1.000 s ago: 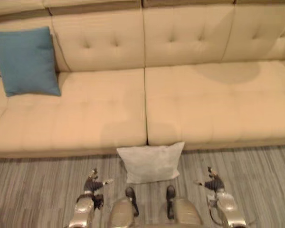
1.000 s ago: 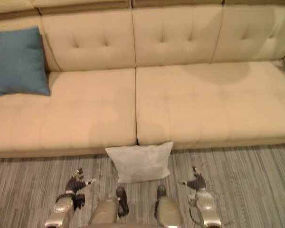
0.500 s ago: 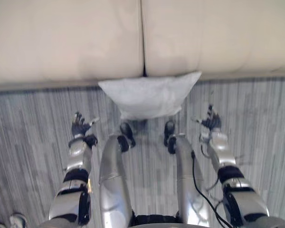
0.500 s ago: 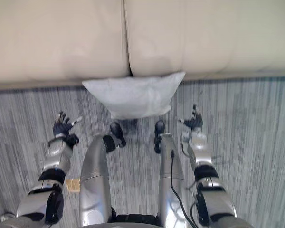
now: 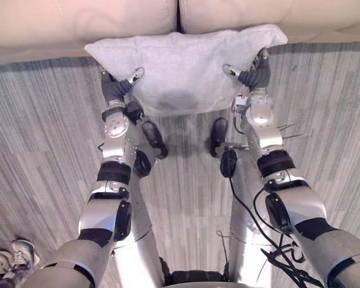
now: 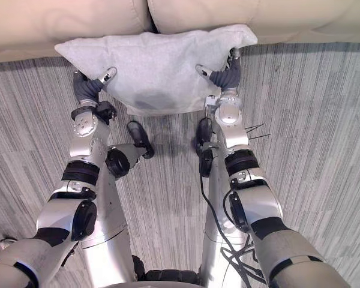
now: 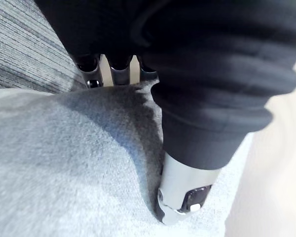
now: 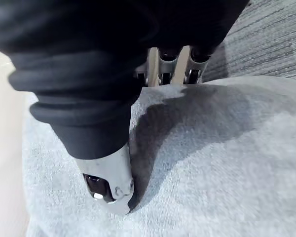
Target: Pick up cushions and gather them together orderly.
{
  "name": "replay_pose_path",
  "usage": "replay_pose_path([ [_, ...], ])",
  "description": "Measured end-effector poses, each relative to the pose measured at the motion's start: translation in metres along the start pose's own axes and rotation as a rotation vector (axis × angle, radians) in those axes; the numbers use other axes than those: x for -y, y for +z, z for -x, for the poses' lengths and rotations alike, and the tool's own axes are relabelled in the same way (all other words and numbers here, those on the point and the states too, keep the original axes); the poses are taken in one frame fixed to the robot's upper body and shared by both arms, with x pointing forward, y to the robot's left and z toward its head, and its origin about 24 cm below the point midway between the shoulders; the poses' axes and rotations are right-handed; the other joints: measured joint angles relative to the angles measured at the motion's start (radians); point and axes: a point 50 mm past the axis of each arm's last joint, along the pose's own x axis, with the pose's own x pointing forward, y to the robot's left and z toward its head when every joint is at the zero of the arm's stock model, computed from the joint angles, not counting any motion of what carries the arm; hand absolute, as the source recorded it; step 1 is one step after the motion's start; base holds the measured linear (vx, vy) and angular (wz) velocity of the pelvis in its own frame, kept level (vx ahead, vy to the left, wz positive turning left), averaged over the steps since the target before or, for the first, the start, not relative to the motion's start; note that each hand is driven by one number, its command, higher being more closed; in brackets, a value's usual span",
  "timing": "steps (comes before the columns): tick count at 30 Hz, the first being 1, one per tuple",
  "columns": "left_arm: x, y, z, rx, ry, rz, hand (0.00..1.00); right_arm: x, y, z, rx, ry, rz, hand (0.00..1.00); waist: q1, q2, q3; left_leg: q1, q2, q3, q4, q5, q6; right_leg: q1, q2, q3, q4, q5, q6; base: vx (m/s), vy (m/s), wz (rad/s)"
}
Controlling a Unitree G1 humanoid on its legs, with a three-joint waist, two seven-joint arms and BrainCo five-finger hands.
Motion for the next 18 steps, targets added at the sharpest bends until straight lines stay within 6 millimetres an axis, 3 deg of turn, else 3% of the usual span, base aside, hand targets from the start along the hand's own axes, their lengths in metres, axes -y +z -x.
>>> replay_pose_path([
  [3, 0.002, 0.005, 0.002, 0.026, 0.01, 0.001, 1.0, -0.002, 0.004, 0.005, 0.026, 0.017, -0.016, 1.0, -0.002, 0.0, 0.0, 0.001, 0.008, -0.006, 0.002, 0.009, 0.007, 0.005, 0.002, -0.013, 0.002, 0.001, -0.002, 0.0, -0.001, -0.02],
  [8, 0.001, -0.002, 0.019, 0.03, -0.004, -0.008, 1.0, -0.005, -0.009, 0.03, 0.021, 0.066, -0.012, 1.0, -0.01, 0.0, -0.002, 0.103, 0.018, -0.004, -0.024, 0.009, 0.004, 0.114, 0.014, -0.021, -0.039, 0.004, -0.007, -0.03, -0.004, -0.05],
  [10, -0.009, -0.013, 0.036, 0.016, -0.011, -0.027, 1.0, -0.006, -0.019, 0.052, 0.018, 0.095, -0.025, 1.0, -0.012, -0.003, -0.02, 0.237, 0.02, 0.014, -0.089, 0.009, -0.009, 0.249, 0.025, -0.022, -0.117, 0.015, -0.02, -0.07, -0.027, -0.08],
  [13, -0.021, -0.022, 0.063, 0.011, -0.017, -0.025, 1.0, -0.006, -0.019, 0.079, 0.044, 0.116, -0.077, 1.0, -0.01, -0.007, -0.033, 0.426, 0.018, 0.053, -0.199, 0.015, -0.022, 0.43, 0.035, -0.021, -0.247, 0.03, -0.009, -0.02, -0.037, -0.12],
  [15, -0.032, -0.046, 0.101, -0.068, -0.023, -0.046, 1.0, 0.003, -0.038, 0.111, -0.013, 0.116, -0.082, 1.0, 0.001, -0.006, -0.154, 0.544, 0.015, 0.089, -0.305, 0.023, -0.035, 0.55, 0.031, -0.039, -0.381, 0.047, 0.008, 0.09, 0.004, -0.2],
  [18, -0.044, -0.061, 0.131, -0.131, -0.029, -0.078, 1.0, 0.011, -0.049, 0.137, -0.047, 0.143, -0.087, 1.0, -0.001, -0.009, -0.166, 0.746, 0.008, 0.121, -0.388, 0.033, -0.04, 0.756, 0.029, -0.05, -0.489, 0.082, 0.005, 0.2, 0.058, -0.07],
])
